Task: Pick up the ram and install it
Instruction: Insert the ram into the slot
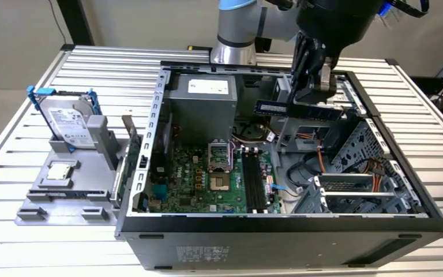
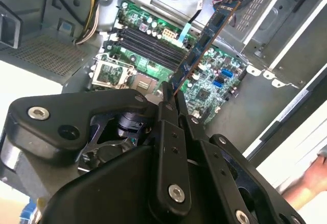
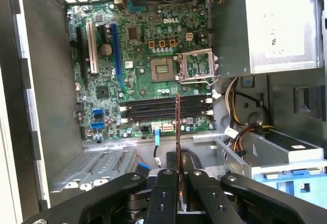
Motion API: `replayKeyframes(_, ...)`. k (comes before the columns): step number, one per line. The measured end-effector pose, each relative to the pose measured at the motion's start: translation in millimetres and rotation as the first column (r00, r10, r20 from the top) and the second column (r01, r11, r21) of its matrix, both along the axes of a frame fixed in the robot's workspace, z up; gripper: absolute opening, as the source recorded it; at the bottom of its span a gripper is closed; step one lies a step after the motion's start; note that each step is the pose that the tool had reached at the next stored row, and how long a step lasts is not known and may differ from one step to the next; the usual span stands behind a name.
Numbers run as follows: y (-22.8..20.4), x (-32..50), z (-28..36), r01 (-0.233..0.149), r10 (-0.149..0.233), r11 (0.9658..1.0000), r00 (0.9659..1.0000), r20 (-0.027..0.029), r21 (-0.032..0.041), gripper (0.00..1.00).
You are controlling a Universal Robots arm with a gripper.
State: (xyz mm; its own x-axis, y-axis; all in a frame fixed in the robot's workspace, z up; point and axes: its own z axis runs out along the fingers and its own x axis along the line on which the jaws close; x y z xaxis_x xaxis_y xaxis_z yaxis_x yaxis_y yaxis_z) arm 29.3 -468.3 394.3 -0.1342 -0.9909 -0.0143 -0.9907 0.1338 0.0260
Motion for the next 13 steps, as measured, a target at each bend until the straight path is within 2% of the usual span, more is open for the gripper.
replayKeyframes(3,0.0,0.0,0.0,0.036,-0.036,0.9993,0.9993,0.0,0.0,0.0)
replayKeyframes(6,0.0,0.0,0.0,0.073,-0.073,0.9973,0.9973,0.0,0.0001,0.0)
replayKeyframes(10,0.0,0.0,0.0,0.127,-0.127,0.992,0.992,0.0,0.0001,0.0)
replayKeyframes(13,0.0,0.0,0.0,0.163,-0.163,0.9866,0.9866,0.0,0.0,0.0)
